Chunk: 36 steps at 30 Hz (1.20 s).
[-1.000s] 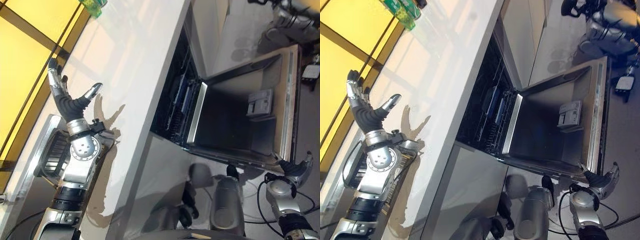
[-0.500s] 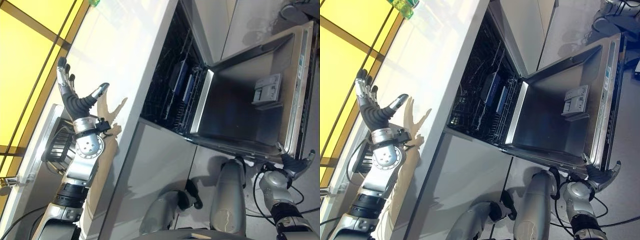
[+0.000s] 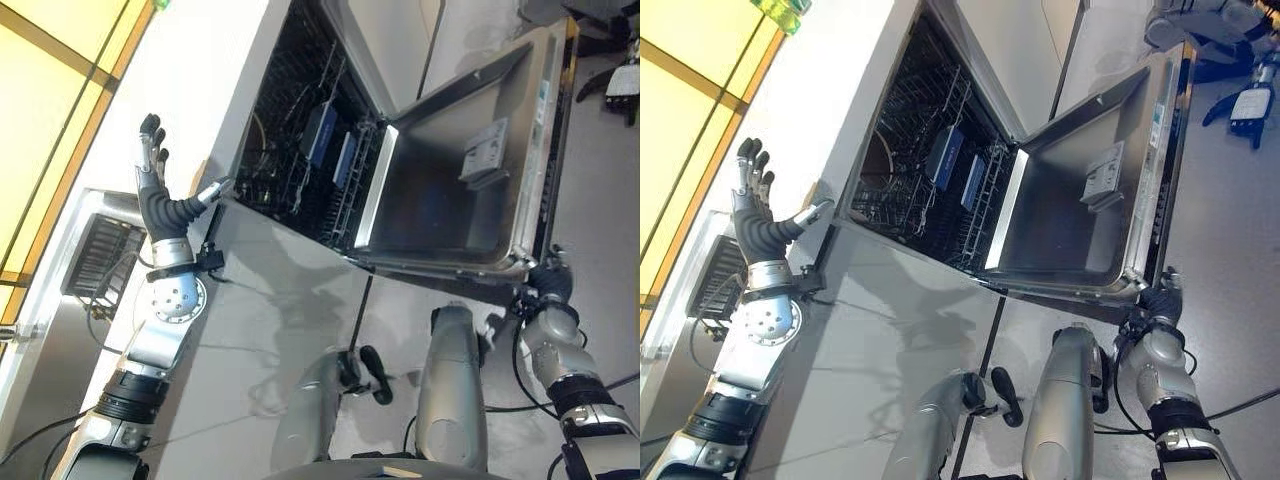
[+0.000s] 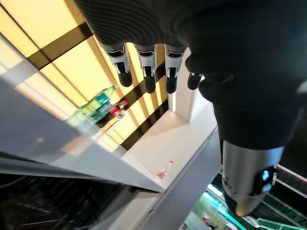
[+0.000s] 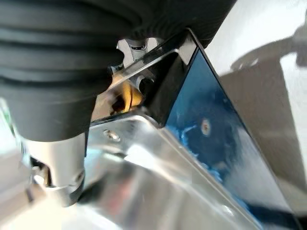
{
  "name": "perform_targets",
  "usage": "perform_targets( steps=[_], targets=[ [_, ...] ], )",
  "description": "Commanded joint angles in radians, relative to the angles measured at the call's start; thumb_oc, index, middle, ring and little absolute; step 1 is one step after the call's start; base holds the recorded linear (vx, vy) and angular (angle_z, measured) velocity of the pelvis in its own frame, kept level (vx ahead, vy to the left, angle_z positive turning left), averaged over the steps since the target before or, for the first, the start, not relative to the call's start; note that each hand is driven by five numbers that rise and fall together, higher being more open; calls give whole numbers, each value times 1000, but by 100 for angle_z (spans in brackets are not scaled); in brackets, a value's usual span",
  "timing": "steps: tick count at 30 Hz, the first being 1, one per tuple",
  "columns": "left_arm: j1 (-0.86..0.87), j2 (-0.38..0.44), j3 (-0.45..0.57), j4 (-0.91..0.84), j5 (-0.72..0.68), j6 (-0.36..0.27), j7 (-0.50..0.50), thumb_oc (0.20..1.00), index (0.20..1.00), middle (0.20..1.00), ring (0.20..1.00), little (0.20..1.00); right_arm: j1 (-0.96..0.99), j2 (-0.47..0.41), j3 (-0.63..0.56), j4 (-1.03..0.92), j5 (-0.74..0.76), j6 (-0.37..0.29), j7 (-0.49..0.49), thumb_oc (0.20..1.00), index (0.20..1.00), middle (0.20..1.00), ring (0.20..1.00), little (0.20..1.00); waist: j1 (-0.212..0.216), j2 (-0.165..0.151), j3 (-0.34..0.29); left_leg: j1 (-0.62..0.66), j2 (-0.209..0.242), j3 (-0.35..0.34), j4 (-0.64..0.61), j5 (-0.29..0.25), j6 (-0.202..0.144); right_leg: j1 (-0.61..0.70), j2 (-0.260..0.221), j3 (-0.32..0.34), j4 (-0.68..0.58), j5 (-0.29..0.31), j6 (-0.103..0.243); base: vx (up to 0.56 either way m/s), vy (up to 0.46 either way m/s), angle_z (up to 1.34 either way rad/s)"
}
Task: Pick up plates and place into dishwasher.
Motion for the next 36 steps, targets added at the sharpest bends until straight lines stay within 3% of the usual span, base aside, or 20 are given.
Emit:
perform_targets(
  steps=[1, 7, 17, 24, 29, 30, 36],
  targets=[
    [-30, -61, 82, -1, 3, -46, 4, 1000, 1000, 1000, 1000, 1000, -75, 8, 67, -166, 30, -31, 172, 1000, 1000, 1000, 1000, 1000, 26, 58, 12, -11, -1, 7, -19, 48, 74, 105, -35, 36, -15, 24, -41, 67, 13, -12],
    [-26, -71, 92, 6, 4, -37, -14, 1000, 1000, 1000, 1000, 1000, -42, 3, 66, -244, 44, 12, 304, 1000, 1000, 1000, 1000, 1000, 40, 31, 8, 34, 0, -11, -52, 50, 69, 172, -47, 19, -66, 38, -32, 87, 7, -4],
    [24, -75, 123, -4, -7, -41, -53, 1000, 1000, 1000, 1000, 1000, 24, 27, 73, -311, 10, 21, 326, 1000, 1000, 1000, 1000, 1000, 87, -1, -24, 135, -1, -44, -178, 82, 70, 318, -64, -31, -204, 89, -6, 112, 24, 12],
    [51, -69, 151, -21, -3, -16, -50, 1000, 1000, 1000, 1000, 1000, 53, 43, 59, -329, 1, 1, 338, 1000, 1000, 1000, 1000, 1000, 137, -37, -92, 219, -7, -90, -294, 113, 79, 455, -32, -85, -333, 135, 11, 147, 11, 15],
    [88, -39, 199, -37, -6, -8, -82, 1000, 1000, 1000, 1000, 1000, 75, 76, 46, -373, -6, -11, 338, 1000, 1000, 1000, 1000, 1000, 195, -112, -163, 255, -8, -109, -288, 70, 89, 566, -10, -166, -409, 138, 17, 173, -79, 28],
    [103, -30, 217, -44, 12, -7, -103, 1000, 1000, 1000, 1000, 1000, 78, 93, 49, -382, -7, -17, 332, 1000, 1000, 1000, 1000, 1000, 222, -145, -174, 264, -7, -113, -269, 42, 89, 602, -9, -196, -423, 130, 19, 152, -138, 36],
    [168, 17, 285, -74, -5, -5, -189, 1000, 1000, 1000, 1000, 1000, 83, 150, 73, -408, -9, -36, 290, 1000, 1000, 1000, 1000, 1000, 312, -235, -214, 283, 3, -155, -283, 30, 87, 702, 23, -271, -521, 175, 34, 100, -166, 52]
  ],
)
